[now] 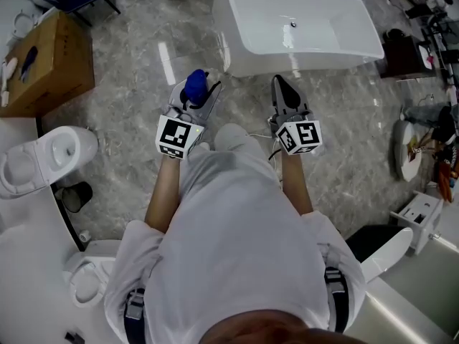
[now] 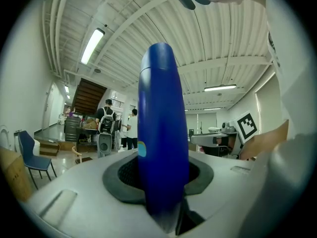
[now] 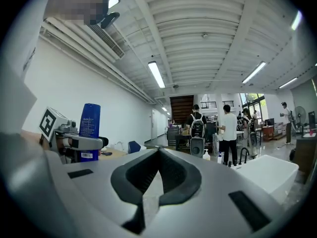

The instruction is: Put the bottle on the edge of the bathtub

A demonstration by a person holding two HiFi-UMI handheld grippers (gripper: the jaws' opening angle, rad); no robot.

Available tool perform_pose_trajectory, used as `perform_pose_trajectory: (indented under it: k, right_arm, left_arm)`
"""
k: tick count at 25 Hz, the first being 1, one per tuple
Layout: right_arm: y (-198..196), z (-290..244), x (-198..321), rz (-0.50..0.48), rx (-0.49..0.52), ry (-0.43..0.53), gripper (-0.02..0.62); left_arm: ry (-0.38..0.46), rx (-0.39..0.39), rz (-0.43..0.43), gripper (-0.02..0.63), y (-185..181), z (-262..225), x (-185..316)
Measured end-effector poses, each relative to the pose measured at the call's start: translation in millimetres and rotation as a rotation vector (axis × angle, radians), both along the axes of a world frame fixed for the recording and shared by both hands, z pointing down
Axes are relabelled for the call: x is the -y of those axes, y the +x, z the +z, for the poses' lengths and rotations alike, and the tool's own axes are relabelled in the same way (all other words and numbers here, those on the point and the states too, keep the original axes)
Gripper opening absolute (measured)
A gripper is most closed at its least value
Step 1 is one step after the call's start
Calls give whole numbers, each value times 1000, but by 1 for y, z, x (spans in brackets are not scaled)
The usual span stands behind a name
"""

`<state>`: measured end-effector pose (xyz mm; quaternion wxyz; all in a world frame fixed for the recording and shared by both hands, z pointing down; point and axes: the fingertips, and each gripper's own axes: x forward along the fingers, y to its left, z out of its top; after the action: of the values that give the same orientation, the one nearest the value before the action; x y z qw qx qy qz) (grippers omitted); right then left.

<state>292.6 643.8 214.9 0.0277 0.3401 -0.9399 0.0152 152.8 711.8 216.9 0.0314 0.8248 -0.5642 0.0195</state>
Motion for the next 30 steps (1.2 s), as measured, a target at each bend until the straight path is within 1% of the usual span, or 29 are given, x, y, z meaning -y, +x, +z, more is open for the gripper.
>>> perform_pose_trajectory:
  k: [5, 7, 9, 12, 14, 18, 20, 22, 26, 30]
  right_arm:
    - [-24, 8, 34, -16, 0, -21, 0]
    - [-37, 14, 63, -26, 10, -27, 1]
    - [-49, 21, 98, -35, 28, -37, 0]
    - [-72, 34, 156, -41, 51, -55, 2]
    - [-89, 39, 196, -49, 58, -64, 1]
    - [-118, 45, 275, -68, 67, -88, 1]
    - [-127, 46, 312, -73, 73, -102, 2]
    - [-136, 46, 347, -82, 70, -105, 2]
    - [-152, 50, 414, -98, 30, -90, 2]
    - [-158, 51, 465, -87, 10, -103, 2]
  left_arm:
    - [-23, -17, -29, 135, -30, 12, 36]
    - [-29, -10, -42, 135, -43, 16, 63]
    - [-32, 15, -51, 135, -56, 19, 94]
    - [-34, 56, -57, 135, -77, 22, 148]
    - [-28, 71, -51, 135, -92, 22, 188]
    - [-21, 56, -32, 135, -116, 20, 272]
    - [-25, 41, -29, 134, -125, 20, 313]
    - [-24, 42, -18, 134, -131, 21, 352]
    - [-20, 78, 28, 135, -146, 29, 425]
    - [-41, 100, 61, 134, -159, 43, 484]
